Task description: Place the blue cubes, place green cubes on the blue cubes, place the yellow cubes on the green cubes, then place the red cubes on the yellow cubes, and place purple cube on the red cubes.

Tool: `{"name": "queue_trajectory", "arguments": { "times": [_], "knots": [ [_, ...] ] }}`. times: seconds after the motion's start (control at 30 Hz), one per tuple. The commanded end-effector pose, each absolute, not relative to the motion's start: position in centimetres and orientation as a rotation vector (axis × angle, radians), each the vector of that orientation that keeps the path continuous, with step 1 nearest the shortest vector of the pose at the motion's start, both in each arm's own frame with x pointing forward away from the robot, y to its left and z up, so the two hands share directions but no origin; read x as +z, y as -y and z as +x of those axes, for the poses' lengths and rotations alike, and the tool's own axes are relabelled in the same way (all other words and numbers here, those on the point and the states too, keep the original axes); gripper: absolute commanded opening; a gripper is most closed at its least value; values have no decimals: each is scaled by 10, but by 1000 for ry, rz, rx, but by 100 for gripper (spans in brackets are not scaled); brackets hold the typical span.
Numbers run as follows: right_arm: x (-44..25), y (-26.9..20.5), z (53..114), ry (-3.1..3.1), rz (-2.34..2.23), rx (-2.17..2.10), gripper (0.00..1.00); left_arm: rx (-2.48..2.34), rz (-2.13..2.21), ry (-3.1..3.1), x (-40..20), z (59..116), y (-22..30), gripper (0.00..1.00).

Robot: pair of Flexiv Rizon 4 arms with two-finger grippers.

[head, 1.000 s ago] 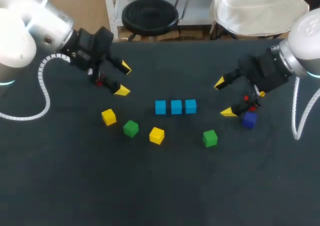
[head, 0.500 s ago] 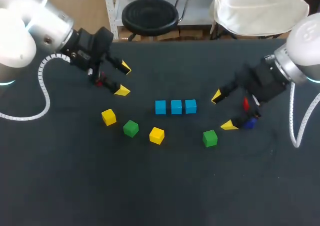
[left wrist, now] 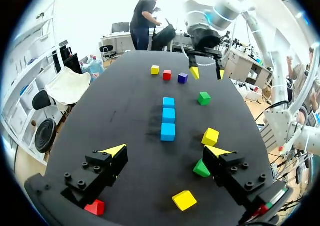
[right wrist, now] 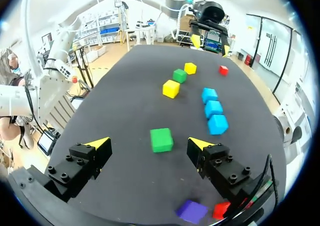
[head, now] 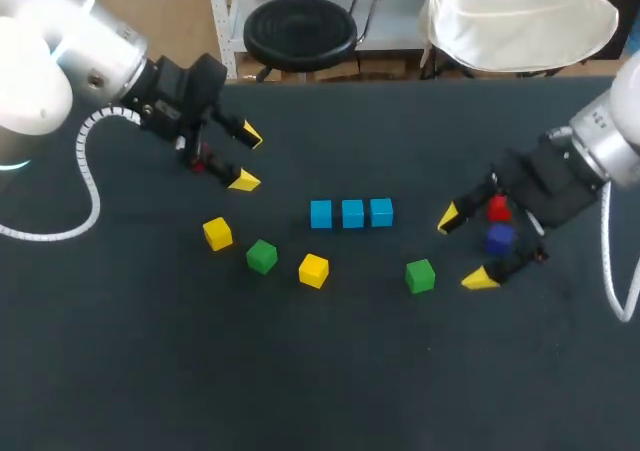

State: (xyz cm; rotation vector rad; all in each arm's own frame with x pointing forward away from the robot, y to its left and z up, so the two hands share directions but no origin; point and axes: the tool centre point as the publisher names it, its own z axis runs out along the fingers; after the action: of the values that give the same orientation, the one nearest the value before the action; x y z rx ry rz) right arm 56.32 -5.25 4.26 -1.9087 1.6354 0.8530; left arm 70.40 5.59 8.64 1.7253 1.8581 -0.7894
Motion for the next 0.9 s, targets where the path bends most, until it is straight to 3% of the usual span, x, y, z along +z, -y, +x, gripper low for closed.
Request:
{"name": "queue_trajectory", "arguments": {
  "times": [0.03,0.9],
  "knots": [
    [22,43,558,-1621,-1886,884,100,-789,1727,-1858,86,704,-56,100],
    [15,28,575,-1509,-1959,903,100,-789,1727,-1858,86,704,-56,100]
  ]
}}
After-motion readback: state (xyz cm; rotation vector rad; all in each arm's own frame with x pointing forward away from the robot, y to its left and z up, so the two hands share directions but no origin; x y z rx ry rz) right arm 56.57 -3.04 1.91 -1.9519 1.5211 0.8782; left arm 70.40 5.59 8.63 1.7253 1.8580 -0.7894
